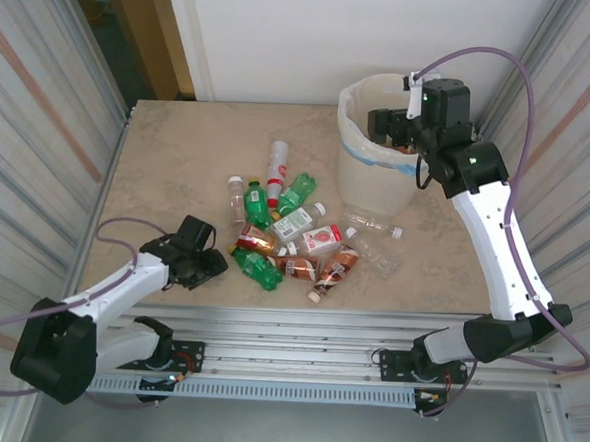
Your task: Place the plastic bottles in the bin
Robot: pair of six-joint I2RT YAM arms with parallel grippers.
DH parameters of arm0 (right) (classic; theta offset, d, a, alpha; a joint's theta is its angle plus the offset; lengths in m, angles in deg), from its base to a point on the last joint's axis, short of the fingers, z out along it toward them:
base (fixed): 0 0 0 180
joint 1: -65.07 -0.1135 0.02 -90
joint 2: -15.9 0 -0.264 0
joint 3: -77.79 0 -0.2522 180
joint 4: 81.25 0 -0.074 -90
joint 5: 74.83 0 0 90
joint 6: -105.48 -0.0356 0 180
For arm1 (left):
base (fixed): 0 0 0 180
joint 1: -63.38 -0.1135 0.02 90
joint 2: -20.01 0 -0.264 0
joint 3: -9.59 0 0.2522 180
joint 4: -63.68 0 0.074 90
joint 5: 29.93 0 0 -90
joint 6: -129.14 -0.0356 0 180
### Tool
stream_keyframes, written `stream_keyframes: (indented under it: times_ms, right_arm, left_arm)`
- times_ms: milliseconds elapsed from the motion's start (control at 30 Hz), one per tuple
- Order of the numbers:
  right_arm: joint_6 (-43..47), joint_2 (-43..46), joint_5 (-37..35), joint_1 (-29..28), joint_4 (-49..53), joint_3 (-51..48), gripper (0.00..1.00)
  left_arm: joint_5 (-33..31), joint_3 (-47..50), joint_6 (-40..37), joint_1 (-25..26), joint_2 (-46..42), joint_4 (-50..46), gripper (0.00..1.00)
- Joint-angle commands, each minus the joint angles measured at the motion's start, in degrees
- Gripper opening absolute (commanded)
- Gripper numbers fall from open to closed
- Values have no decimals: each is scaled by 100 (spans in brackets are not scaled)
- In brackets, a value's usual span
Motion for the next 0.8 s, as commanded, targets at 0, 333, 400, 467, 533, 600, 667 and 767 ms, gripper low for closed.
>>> stream_keyframes:
  times_ms: [0, 333, 400, 467, 533, 600, 667, 767]
  right_arm:
    - [-245, 62, 175, -176, 53, 32, 98]
    - [-630, 88, 480, -417, -237, -378, 98]
    - [-704, 119, 510, -421, -277, -485, 98]
    - [-779, 160, 576, -421, -310, -584, 98]
    - [-866, 185, 674, -421, -347, -645, 98]
    - [-937, 208, 815, -421, -358, -686, 98]
    - [-1033, 205, 965, -426, -359, -704, 98]
    - [-1216, 202, 1145, -421, -397, -752, 98]
  left_arm:
    - [-349, -292, -330, -35, -411, -279, 36]
    - [-458, -753, -746, -35, -1065, -141, 33]
    - [-450, -920, -888, -22, -1142, -73, 33]
    - [-455, -1085, -1051, 24, -1194, 95, 33]
    - [-446, -1239, -1186, 76, -1205, 308, 33]
    - [-368, -1380, -1352, 112, -1154, 611, 33]
    - [-290, -1556, -1530, 156, -1031, 950, 33]
    - [-173, -1848, -1767, 229, -769, 1386, 33]
